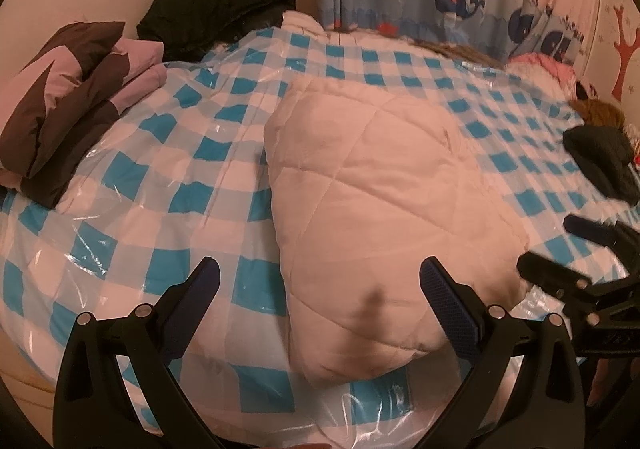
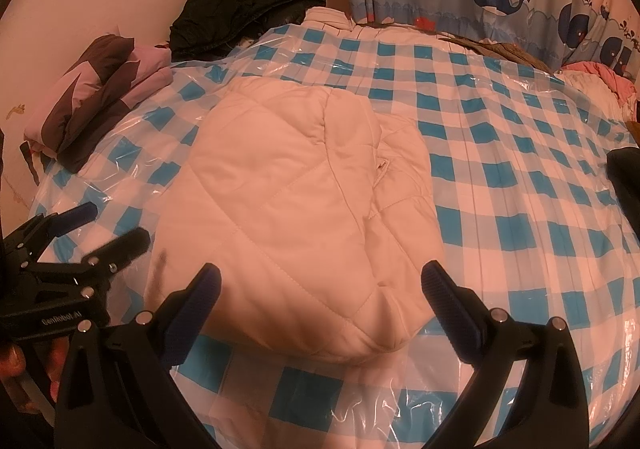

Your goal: Fold large clothes

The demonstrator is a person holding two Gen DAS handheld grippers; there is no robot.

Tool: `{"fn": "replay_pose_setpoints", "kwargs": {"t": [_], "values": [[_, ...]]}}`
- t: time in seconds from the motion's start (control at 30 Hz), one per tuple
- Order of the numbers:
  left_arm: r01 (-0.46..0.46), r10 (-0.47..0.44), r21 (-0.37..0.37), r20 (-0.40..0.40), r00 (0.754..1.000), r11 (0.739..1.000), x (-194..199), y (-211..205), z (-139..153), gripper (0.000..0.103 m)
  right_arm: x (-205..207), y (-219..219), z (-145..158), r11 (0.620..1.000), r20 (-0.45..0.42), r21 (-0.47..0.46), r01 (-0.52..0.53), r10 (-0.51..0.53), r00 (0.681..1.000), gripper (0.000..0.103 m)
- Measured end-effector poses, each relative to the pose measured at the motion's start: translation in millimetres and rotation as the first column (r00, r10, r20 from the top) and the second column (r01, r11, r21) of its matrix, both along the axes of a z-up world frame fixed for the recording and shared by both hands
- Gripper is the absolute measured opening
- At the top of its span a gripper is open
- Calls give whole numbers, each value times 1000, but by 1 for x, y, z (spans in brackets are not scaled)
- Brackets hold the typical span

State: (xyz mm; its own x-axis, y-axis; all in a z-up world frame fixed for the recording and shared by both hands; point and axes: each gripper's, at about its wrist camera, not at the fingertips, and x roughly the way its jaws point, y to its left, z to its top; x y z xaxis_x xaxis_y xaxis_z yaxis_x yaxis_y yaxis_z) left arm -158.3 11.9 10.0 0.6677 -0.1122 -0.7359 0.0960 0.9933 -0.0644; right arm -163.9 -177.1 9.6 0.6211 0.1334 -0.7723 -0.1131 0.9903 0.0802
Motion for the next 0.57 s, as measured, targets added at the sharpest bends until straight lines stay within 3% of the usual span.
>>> {"fn": "replay_pose_setpoints", "kwargs": {"t": [0.1, 0.3, 0.57], "values": [[0, -2, -41, -31, 1000, 999, 3, 7, -1, 96, 0, 1, 0, 1000, -1, 0, -1, 1, 1000, 96], [-28, 28, 1, 9, 1000, 1000, -3, 9, 0, 96, -3, 3, -1, 1000, 5, 5, 5, -5, 1000, 96], [-36, 37, 34, -22, 999, 999, -6, -1, -5, 96, -8, -2, 8, 1000, 14, 10, 8, -9, 1000, 96]]}}
